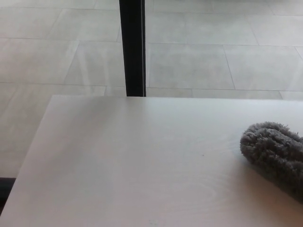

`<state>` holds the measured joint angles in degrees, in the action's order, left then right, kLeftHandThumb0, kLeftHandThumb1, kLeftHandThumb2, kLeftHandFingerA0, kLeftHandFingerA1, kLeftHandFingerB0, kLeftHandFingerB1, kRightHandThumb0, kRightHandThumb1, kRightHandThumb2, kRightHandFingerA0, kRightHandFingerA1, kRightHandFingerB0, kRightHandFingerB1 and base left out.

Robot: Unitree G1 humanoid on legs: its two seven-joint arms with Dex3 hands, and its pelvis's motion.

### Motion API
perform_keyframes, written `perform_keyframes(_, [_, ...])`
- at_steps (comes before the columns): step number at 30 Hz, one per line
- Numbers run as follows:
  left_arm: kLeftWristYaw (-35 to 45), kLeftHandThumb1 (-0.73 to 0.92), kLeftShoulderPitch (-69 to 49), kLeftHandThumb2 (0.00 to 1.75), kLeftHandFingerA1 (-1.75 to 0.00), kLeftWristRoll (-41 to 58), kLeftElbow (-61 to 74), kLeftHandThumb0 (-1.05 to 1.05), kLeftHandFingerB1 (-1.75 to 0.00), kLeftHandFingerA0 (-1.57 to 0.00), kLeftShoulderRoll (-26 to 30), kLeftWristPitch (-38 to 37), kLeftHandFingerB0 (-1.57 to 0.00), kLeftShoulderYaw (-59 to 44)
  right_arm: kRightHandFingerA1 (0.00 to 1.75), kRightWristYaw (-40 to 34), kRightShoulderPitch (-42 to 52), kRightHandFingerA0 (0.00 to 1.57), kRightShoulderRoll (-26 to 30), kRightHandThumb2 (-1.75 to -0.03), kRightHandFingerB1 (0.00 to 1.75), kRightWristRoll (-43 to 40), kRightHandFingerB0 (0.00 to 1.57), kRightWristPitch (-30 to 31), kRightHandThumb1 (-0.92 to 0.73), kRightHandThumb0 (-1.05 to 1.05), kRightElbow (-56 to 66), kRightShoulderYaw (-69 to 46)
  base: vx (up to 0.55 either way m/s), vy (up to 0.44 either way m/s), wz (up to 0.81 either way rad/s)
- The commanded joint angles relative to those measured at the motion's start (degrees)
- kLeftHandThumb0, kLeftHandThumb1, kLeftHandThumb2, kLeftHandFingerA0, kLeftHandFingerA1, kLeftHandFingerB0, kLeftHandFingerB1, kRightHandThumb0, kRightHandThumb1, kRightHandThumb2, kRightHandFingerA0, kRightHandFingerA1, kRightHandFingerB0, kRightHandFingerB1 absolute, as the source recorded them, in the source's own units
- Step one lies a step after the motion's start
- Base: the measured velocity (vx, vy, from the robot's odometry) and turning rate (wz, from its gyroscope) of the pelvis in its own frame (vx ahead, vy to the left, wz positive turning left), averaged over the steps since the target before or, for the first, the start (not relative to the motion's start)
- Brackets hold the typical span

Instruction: The robot uses its right hand to pick up the duster kept in the middle of the desk and use it to wipe the desk by swiping its surface twice

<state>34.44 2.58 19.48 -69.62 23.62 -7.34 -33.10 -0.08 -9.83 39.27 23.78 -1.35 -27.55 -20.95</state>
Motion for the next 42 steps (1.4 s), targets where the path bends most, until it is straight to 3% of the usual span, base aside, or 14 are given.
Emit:
perform_keyframes(1, [-0.08, 0.89, -1.64, 0.67, -0.61, 1.16, -0.85, -0.75, -0.46, -0.43, 2.58, 0.13, -0.41, -0.88, 0.78, 0.96, 20.94, 0.0, -0.87, -0.67, 0.64, -26.29, 0.08, -2.53, -0.89, -0.91, -10.52, -35.26, 0.0, 0.0, 0.0])
perform_keyframes(8, [-1.74, 0.89, -1.51, 0.67, -0.61, 0.45, -1.61, -0.77, -0.47, -0.37, 2.61, 0.36, -0.38, -0.45, 0.77, -5.03, 19.14, 0.0, -7.36, -0.66, 0.58, -31.56, 0.08, -10.57, -0.84, -0.89, -24.56, -39.2, 0.0, 0.0, 0.0])
perform_keyframes(9, [-2.34, 0.88, -1.79, 0.67, -0.57, 0.11, -2.11, -0.79, -0.44, -0.35, 3.29, 0.19, -0.36, -0.39, 0.62, -5.58, 19.32, 0.09, -9.63, -1.07, 0.54, -31.93, 0.0, -11.13, -0.45, -0.41, -26.57, -39.36, 0.0, 0.0, 0.0])
perform_keyframes(11, [-4.01, 0.87, -1.77, 0.66, -0.55, 0.65, -2.57, -0.76, -0.42, -0.37, 3.69, 1.9, -0.38, -1.07, 0.86, -5.04, 18.25, 0.0, -11.65, -0.67, 0.74, -36.38, 0.04, -11.09, -0.83, -0.7, -26.0, -43.98, 0.0, 0.0, 0.0])
perform_keyframes(12, [-4.87, 0.88, -1.94, 0.66, -0.55, 0.04, -2.75, -0.75, -0.42, -0.4, 3.78, 1.5, -0.4, -0.63, 0.95, -4.4, 17.93, 0.41, -11.59, -1.05, 0.6, -37.17, 0.0, -11.15, -0.62, -0.78, -26.99, -44.97, 0.0, 0.0, 0.0])
perform_keyframes(14, [-6.2, 0.9, -2.6, 0.67, -0.56, -1.33, -2.98, -0.75, -0.42, -0.39, 4.06, 0.35, -0.4, 0.36, 1.14, -2.77, 17.61, 0.0, -11.35, -0.57, 0.57, -37.53, 0.0, -12.01, -0.89, -0.86, -30.79, -45.58, 0.0, 0.0, 0.0])
perform_keyframes(19, [-8.07, 0.88, -2.55, 0.66, -0.6, -2.38, -3.56, -0.78, -0.45, -0.39, 4.5, 0.85, -0.42, 1.19, 0.52, 2.67, 17.07, 0.0, -12.77, -1.08, 0.48, -39.89, 0.02, -8.51, -0.63, -0.88, -36.26, -47.92, 0.0, 0.0, 0.0])
perform_keyframes(21, [-8.58, 0.88, -2.75, 0.66, -0.59, -3.25, -3.59, -0.78, -0.45, -0.39, 4.57, 0.19, -0.41, 1.99, 0.72, 3.07, 16.03, 0.22, -13.59, -1.07, 0.58, -41.76, 0.04, -7.02, -0.44, -0.41, -37.11, -50.0, 0.0, 0.0, 0.0])
perform_keyframes(22, [-8.74, 0.89, -2.78, 0.67, -0.59, -3.52, -3.76, -0.79, -0.45, -0.39, 4.7, 0.45, -0.41, 2.25, 1.01, 3.6, 16.42, 0.01, -14.72, -0.63, 0.66, -42.26, 0.0, -6.99, -0.85, -0.84, -36.23, -50.44, 0.0, 0.0, 0.0])
perform_keyframes(23, [-8.91, 0.87, -2.79, 0.66, -0.59, -3.54, -3.88, -0.79, -0.46, -0.39, 4.75, 0.58, -0.43, 2.29, 0.79, 4.21, 16.4, 0.15, -15.36, -1.04, 0.53, -42.85, 0.04, -6.56, -0.61, -0.87, -35.8, -51.03, 0.0, 0.0, 0.0])
perform_keyframes(31, [-12.4, 0.88, -3.12, 0.66, -0.57, -5.25, -4.99, -0.82, -0.4, -0.45, 5.77, 1.94, -0.37, 3.94, 0.67, 6.06, 16.22, 0.03, -17.4, -1.05, 0.45, -42.4, 0.0, -2.06, -0.64, -0.82, -36.58, -51.48, 0.0, 0.0, 0.0])
perform_keyframes(32, [-12.44, 0.7, -3.29, 1.11, -0.64, -5.01, -5.09, -0.84, -0.52, -0.44, 5.88, 2.24, -0.3, 3.81, 0.67, 6.15, 15.8, 0.04, -17.43, -1.04, 0.46, -42.57, 0.0, -1.62, -0.64, -0.82, -36.47, -51.63, 0.0, 0.0, 0.0])
perform_keyframes(34, [-12.45, 0.7, -3.51, 1.11, -0.64, -4.82, -5.18, -0.84, -0.52, -0.44, 5.94, 2.17, -0.3, 3.84, 0.67, 6.25, 15.72, 0.04, -17.41, -1.04, 0.46, -42.53, 0.0, -1.72, -0.64, -0.82, -36.6, -51.6, 0.0, 0.0, 0.0])
perform_keyframes(42, [-12.69, 0.85, -4.85, 0.66, -0.58, -4.75, -5.57, -0.83, -0.4, -0.43, 6.38, 2.86, -0.34, 4.96, 0.67, 11.15, 16.86, 0.03, -18.35, -1.05, 0.46, -42.85, 0.03, -0.43, -0.61, -0.81, -35.44, -49.85, 0.0, 0.0, 0.0])
